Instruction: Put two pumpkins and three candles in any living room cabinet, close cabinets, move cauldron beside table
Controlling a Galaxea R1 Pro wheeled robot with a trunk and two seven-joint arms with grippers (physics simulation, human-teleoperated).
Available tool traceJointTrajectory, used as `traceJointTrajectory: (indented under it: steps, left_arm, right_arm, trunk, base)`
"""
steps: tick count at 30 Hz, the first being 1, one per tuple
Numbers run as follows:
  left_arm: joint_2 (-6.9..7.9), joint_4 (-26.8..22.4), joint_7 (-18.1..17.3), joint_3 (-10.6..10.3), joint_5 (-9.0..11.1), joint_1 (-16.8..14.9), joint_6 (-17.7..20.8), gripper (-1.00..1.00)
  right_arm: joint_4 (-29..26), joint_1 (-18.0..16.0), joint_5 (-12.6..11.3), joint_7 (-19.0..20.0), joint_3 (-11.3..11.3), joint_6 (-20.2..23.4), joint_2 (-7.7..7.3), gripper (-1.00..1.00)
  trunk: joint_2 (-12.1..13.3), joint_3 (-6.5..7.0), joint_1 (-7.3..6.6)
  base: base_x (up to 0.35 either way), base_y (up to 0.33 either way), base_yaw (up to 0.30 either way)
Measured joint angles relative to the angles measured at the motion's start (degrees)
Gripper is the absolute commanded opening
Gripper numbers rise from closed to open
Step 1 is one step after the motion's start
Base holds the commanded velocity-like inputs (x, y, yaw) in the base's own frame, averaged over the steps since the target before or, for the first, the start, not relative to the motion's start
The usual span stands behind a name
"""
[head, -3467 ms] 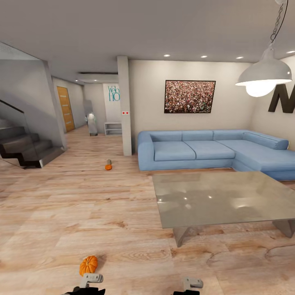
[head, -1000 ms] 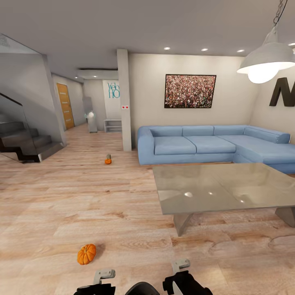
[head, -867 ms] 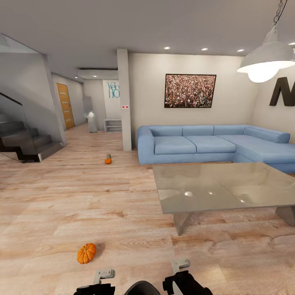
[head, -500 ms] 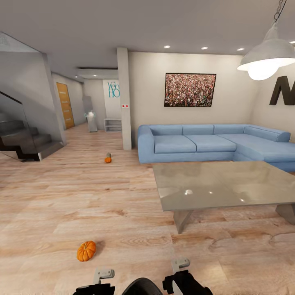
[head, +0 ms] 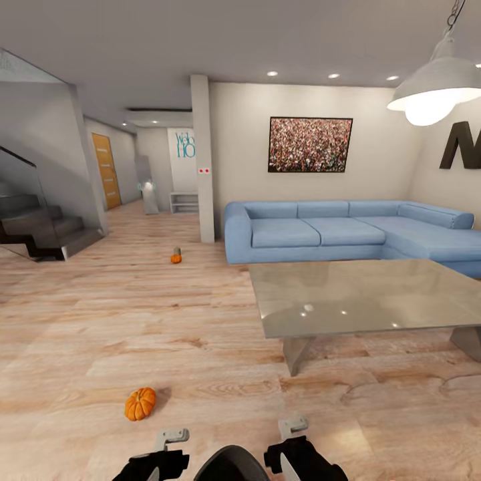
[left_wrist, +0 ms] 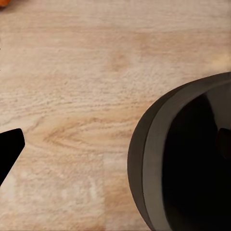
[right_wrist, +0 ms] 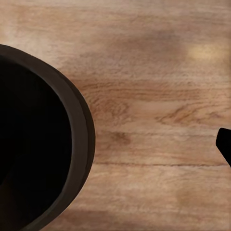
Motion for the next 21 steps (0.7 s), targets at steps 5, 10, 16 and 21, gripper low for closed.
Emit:
traceJointTrajectory:
  steps: [5,10,16,21]
  left_arm:
    - [0.23,0.0,-0.1,0.0,0.1,-0.1,-0.1,1.00]
    - [0.26,0.0,-0.5,-0.1,0.0,-0.1,-0.1,1.00]
    - [0.22,0.0,-0.6,-0.1,0.1,-0.1,-0.2,1.00]
    - [0.21,0.0,-0.6,-0.1,0.1,-0.1,-0.2,1.00]
  right_arm:
    - [0.0,0.0,0.0,0.8,0.2,0.0,0.00,1.00]
    - [0.0,0.0,0.0,6.8,0.8,0.1,0.00,1.00]
    - [-0.1,0.0,0.0,9.9,1.9,0.0,0.00,1.00]
    - [-0.2,0.0,0.0,10.0,2.0,0.0,0.00,1.00]
  trunk:
    - [-2.0,-0.90,1.10]
    - [-4.0,-1.80,2.20]
    - [-6.4,-2.87,3.52]
    - [-8.4,-3.77,4.61]
  base:
    - [0.000,0.000,0.000]
    - [0.000,0.000,0.000]
    - [0.000,0.000,0.000]
    - [0.000,0.000,0.000]
